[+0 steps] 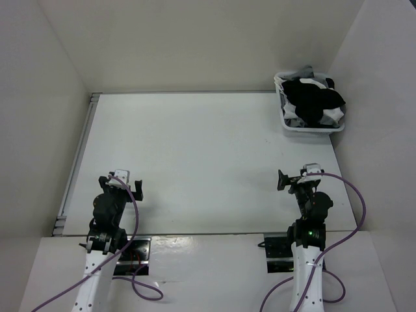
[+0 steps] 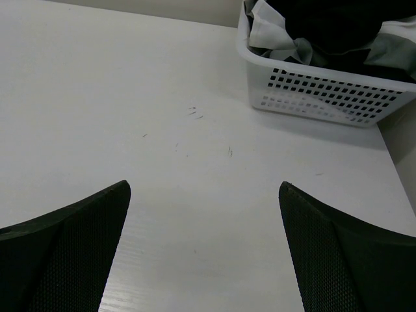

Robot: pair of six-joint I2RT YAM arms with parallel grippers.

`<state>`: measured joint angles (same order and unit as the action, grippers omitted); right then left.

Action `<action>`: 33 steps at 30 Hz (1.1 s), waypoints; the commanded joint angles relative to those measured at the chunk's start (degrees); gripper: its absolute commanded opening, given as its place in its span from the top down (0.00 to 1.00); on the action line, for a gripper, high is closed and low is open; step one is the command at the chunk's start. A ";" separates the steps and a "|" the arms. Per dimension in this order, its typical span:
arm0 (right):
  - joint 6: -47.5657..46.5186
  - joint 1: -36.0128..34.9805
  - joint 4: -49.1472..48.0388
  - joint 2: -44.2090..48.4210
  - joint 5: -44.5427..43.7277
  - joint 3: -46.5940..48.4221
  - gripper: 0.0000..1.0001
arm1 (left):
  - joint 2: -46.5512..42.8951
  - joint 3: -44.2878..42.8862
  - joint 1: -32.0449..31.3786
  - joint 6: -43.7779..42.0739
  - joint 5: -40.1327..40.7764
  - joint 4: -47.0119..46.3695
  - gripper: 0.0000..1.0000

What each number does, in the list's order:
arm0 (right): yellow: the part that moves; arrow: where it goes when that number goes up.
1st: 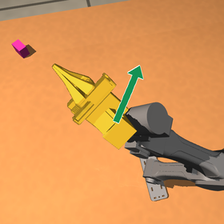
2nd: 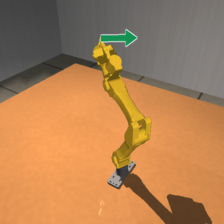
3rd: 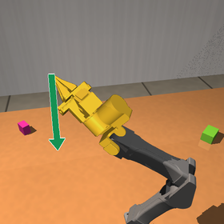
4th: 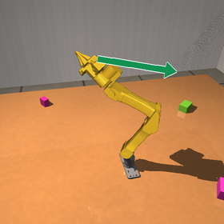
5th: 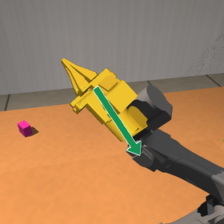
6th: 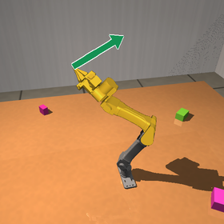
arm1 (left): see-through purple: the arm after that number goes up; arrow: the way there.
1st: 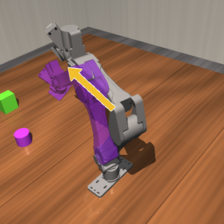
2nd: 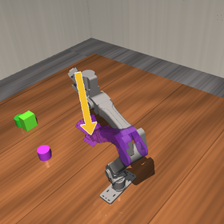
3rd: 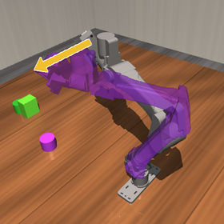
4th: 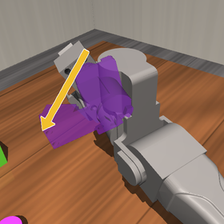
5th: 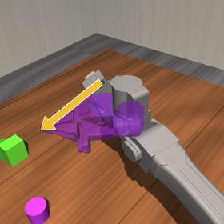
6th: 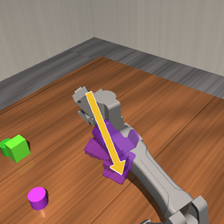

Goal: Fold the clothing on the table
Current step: Grab the skirt from the pile

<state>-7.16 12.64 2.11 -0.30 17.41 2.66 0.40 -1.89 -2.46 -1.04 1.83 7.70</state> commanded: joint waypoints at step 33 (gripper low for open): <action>3.98 0.36 -9.13 4.78 -3.94 6.91 0.02 | -7.70 1.71 -0.09 0.69 0.11 -2.08 0.00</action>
<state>-6.04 12.67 1.19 -0.32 17.72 4.29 0.40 -1.89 -2.46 -1.04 1.83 7.68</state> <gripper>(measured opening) 0.986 1.001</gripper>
